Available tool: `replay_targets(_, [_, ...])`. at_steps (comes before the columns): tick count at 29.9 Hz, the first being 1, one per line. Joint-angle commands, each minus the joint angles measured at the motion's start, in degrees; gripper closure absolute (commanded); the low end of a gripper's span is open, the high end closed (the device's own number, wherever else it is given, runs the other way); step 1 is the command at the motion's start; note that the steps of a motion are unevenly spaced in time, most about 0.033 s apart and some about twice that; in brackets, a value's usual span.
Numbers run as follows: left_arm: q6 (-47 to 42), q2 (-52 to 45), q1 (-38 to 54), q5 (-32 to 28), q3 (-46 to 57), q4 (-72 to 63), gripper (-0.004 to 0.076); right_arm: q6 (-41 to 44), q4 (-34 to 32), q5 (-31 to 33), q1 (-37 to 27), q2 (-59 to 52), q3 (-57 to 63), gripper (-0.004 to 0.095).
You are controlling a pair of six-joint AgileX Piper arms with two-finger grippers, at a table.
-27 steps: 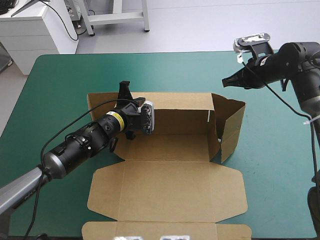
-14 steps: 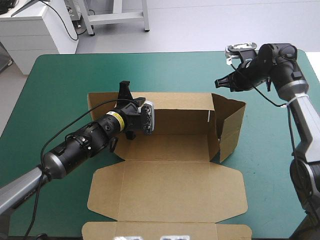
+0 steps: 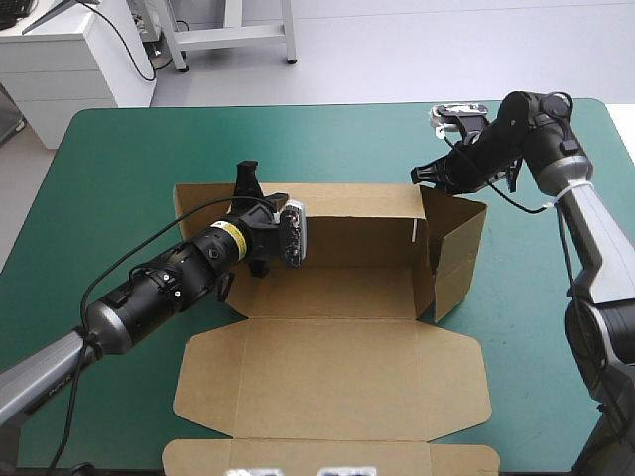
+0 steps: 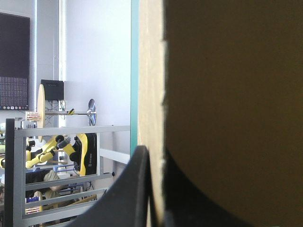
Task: Fold the box
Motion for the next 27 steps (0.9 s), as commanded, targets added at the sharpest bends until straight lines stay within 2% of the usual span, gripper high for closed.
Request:
replay_targets(1, [-1.15, -0.97, -0.08, 2.75, -0.91, -0.38, 0.0731, -1.57, 3.50, 0.55, 0.07, -4.85, 1.60, 0.0927])
replay_targets(7, [-1.15, -0.67, -0.08, 2.75, -0.91, -0.38, 0.0731, -5.89, 4.18, 0.03, 0.07, -9.41, 10.03, 0.0927])
replay_targets(13, [-1.15, 0.07, -0.08, 3.00, -0.91, -0.38, 0.0731, -9.08, 4.97, -6.68, 0.07, -16.68, 17.09, 0.0928])
replay_targets(17, [-1.15, 0.86, -0.08, 3.00, -0.91, -0.38, 0.0731, -15.32, 8.94, -11.89, 0.07, -20.67, 24.74, 0.0927])
replay_targets(27, [-1.15, 1.01, -0.08, 3.01, -0.91, -0.35, 0.0731, -36.67, 24.72, -26.46, 0.07, -28.46, 41.70, 0.0927])
